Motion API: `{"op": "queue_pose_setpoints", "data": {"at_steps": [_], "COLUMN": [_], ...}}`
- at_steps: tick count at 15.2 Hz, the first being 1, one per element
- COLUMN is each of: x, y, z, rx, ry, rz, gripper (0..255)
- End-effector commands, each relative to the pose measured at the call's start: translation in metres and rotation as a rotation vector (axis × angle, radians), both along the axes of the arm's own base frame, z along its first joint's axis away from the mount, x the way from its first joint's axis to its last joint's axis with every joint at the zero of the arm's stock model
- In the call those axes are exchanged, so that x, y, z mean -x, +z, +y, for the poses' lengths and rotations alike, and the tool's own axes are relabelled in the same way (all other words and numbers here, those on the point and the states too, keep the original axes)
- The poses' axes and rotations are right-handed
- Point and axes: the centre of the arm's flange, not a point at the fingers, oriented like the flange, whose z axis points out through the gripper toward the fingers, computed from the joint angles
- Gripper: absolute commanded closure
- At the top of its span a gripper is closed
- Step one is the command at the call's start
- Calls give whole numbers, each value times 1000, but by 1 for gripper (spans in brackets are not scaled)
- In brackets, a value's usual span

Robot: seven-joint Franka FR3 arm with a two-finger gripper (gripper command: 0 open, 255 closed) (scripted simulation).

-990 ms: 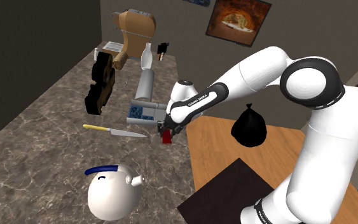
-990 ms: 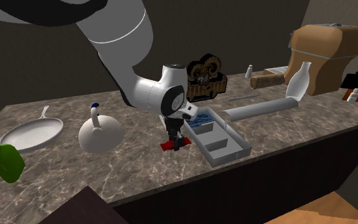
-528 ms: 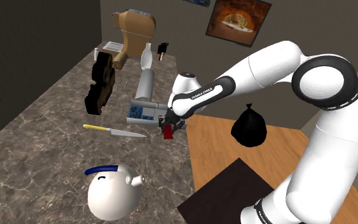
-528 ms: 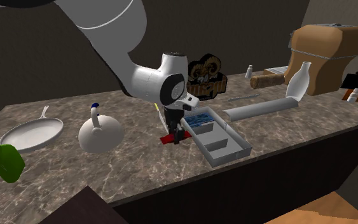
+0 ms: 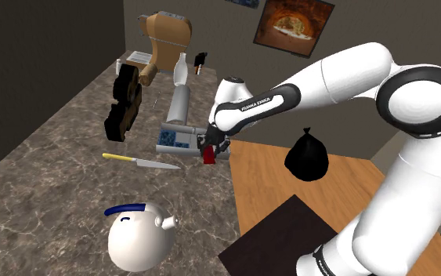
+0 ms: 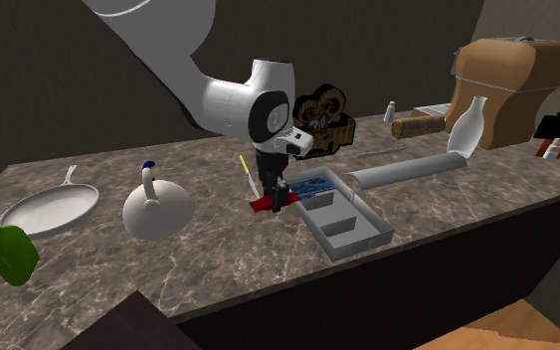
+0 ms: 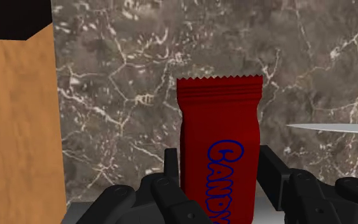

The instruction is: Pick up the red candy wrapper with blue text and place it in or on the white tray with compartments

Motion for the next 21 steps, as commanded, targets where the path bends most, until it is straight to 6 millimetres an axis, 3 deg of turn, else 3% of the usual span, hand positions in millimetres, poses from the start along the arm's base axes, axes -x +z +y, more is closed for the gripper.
{"op": "queue_pose_setpoints", "data": {"at_steps": [1,16,21], "x": [1,-190,-190], "y": [5,13,-13], "z": [1,-70,-70], "rx": [0,0,0], "ry": [0,0,0], "rz": [0,0,0], "gripper": [255,255,255]}}
